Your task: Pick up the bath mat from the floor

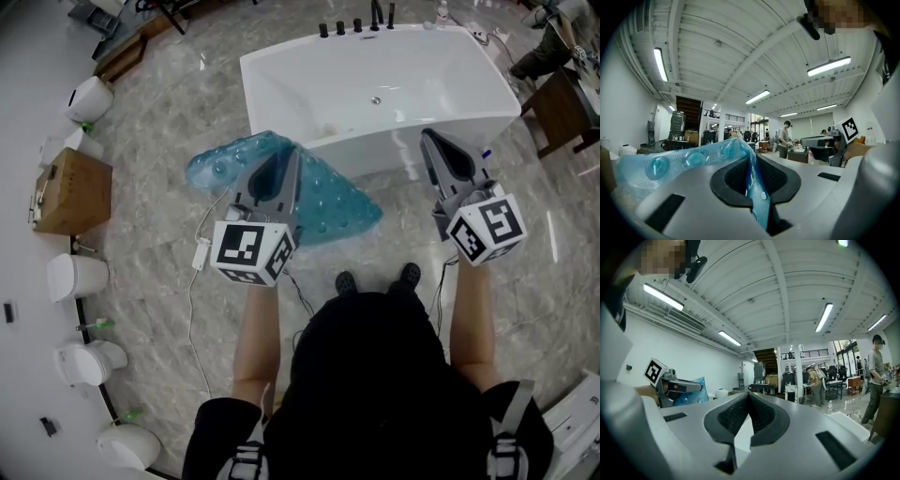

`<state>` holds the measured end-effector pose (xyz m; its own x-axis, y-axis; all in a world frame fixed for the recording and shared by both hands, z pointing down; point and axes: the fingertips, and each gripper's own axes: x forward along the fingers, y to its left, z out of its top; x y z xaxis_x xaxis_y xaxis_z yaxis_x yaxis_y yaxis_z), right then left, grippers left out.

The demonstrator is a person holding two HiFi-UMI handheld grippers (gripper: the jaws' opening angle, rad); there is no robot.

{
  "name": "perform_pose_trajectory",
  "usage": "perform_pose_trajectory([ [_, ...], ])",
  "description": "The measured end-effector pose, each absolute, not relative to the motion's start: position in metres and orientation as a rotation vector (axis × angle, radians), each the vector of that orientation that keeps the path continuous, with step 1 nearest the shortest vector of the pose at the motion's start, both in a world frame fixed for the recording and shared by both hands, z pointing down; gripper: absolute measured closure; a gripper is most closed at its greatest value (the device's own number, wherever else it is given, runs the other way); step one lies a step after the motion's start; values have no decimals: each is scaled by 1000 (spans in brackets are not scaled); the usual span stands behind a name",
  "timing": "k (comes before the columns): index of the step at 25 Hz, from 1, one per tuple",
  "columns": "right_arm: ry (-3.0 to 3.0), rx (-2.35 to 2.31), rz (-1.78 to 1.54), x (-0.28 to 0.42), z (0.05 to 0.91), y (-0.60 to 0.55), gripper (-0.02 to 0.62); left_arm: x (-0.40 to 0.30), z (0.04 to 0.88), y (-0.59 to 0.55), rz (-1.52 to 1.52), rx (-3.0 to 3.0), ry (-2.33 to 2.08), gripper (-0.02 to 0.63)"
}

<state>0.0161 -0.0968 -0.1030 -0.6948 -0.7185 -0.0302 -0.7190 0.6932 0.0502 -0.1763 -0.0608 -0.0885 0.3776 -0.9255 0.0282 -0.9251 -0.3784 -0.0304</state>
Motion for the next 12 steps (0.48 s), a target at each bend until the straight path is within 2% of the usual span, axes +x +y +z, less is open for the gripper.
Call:
perform_pose_trajectory([
  [12, 2887, -1247, 88, 21, -93, -86, 583, -177, -78, -50, -53, -2606, 1784, 565],
])
